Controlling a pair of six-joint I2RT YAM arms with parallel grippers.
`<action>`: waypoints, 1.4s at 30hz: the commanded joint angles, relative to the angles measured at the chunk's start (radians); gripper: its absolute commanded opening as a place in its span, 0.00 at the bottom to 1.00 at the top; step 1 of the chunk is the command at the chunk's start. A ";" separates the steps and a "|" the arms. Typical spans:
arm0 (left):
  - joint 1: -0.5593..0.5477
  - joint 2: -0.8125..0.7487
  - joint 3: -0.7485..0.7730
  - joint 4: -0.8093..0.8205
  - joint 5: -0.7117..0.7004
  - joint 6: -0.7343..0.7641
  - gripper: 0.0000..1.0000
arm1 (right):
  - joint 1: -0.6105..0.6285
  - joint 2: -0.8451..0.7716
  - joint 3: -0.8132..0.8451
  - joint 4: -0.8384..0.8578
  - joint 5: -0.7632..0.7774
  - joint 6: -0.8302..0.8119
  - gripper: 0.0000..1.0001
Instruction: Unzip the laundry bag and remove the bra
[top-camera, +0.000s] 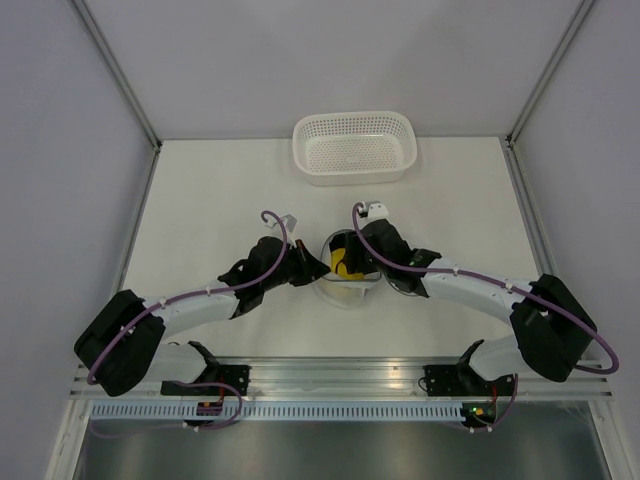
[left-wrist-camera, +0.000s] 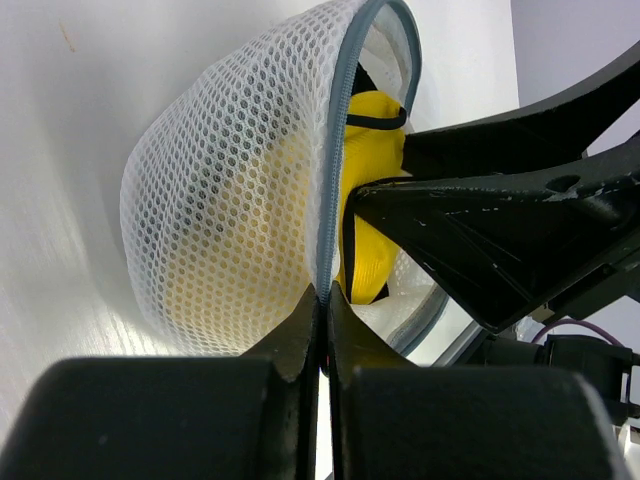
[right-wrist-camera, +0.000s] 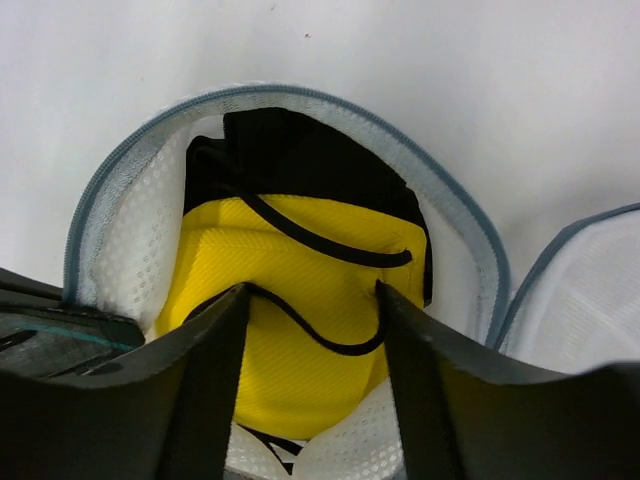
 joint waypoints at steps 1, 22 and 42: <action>-0.002 -0.006 -0.011 0.007 -0.014 0.038 0.02 | -0.011 -0.008 -0.023 0.048 -0.090 -0.010 0.58; 0.000 0.000 -0.003 -0.007 -0.031 0.046 0.02 | -0.031 -0.306 0.022 -0.013 -0.172 0.000 0.00; 0.000 0.008 -0.002 -0.001 -0.022 0.030 0.02 | -0.031 -0.380 0.202 0.058 0.109 -0.050 0.00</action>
